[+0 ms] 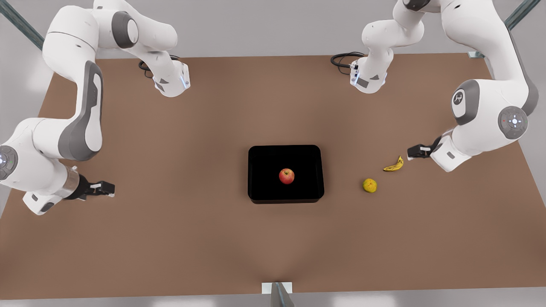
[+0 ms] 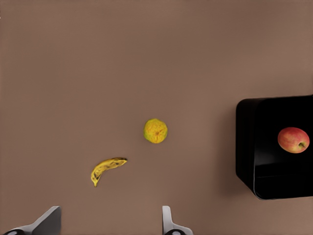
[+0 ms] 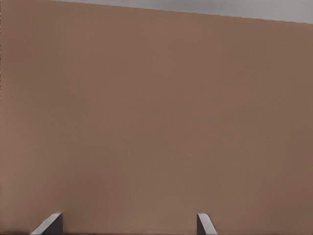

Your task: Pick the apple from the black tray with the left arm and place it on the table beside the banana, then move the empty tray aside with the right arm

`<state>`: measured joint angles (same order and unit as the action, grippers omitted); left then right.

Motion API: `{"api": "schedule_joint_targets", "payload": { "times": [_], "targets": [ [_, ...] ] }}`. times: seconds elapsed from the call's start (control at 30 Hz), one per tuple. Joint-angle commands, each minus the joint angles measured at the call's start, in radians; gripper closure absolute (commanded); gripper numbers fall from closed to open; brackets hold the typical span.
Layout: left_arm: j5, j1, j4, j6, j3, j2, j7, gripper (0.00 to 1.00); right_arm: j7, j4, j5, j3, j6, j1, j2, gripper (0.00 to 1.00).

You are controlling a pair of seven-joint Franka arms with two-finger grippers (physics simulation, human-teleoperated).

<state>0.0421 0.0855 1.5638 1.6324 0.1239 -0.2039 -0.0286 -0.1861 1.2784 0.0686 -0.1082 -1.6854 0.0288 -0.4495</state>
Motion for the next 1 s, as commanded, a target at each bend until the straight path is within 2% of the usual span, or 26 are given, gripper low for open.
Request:
{"api": "schedule_joint_targets", "payload": {
  "times": [0.0, 0.03, 0.13, 0.27, 0.4, 0.5, 0.6, 0.63, 0.67, 0.7, 0.77, 0.83, 0.87, 0.97],
  "targets": [
    [0.001, 0.000, -0.001, 0.064, 0.000, 0.000, -0.040, 0.00, -0.162, 0.116, 0.013, 0.001, -0.174, 0.003, 0.061, 0.00],
    [0.005, -0.001, -0.005, 0.064, 0.002, 0.000, -0.039, 0.00, -0.162, 0.182, 0.010, 0.005, -0.212, 0.005, 0.100, 0.00],
    [0.033, -0.022, -0.054, 0.099, 0.023, -0.028, -0.165, 0.00, -0.162, 0.177, 0.005, 0.007, -0.214, 0.008, 0.097, 0.00],
    [0.013, -0.102, -0.079, 0.129, 0.039, -0.065, -0.048, 0.00, -0.164, 0.173, 0.008, 0.005, -0.214, 0.005, 0.094, 0.00],
    [-0.039, -0.443, -0.119, 0.104, 0.059, -0.078, 0.535, 0.00, -0.164, 0.173, 0.003, 0.007, -0.214, 0.008, 0.092, 0.00],
    [-0.042, -0.553, -0.291, 0.139, 0.056, -0.267, 0.903, 0.00, -0.164, 0.171, 0.002, 0.009, -0.214, 0.010, 0.089, 0.00],
    [-0.105, -0.645, -0.307, 0.306, 0.051, -0.407, 1.070, 0.00, -0.164, 0.171, 0.002, 0.009, -0.214, 0.010, 0.089, 0.00],
    [-0.131, -0.659, -0.415, 0.311, 0.056, -0.489, 1.107, 0.00, -0.162, 0.171, 0.002, 0.009, -0.214, 0.010, 0.088, 0.00],
    [-0.136, -0.684, -0.438, 0.307, 0.051, -0.508, 1.110, 0.00, -0.164, 0.165, 0.000, 0.009, -0.215, 0.010, 0.057, 0.00],
    [-0.172, -0.705, -0.436, 0.250, 0.051, -0.506, 1.112, 0.00, -0.164, 0.119, 0.000, 0.009, -0.217, 0.008, -0.004, 0.00],
    [-0.217, -0.705, -0.409, 0.245, 0.049, -0.508, 1.090, 0.00, -0.164, 0.116, 0.000, 0.009, -0.258, 0.008, -0.029, 0.00],
    [-0.208, -0.693, -0.332, 0.245, 0.048, -0.508, 1.049, 0.00, -0.165, 0.107, -0.001, 0.009, -0.254, 0.011, -0.008, 0.00],
    [-0.196, -0.667, -0.308, 0.254, 0.049, -0.506, 1.047, 0.00, -0.167, 0.107, 0.002, 0.009, -0.235, 0.010, 0.049, 0.00],
    [-0.166, -0.659, -0.306, 0.296, 0.054, -0.534, 0.998, 0.00, -0.170, 0.107, -0.013, 0.001, -0.180, 0.006, 0.080, 0.00]
  ]
}}
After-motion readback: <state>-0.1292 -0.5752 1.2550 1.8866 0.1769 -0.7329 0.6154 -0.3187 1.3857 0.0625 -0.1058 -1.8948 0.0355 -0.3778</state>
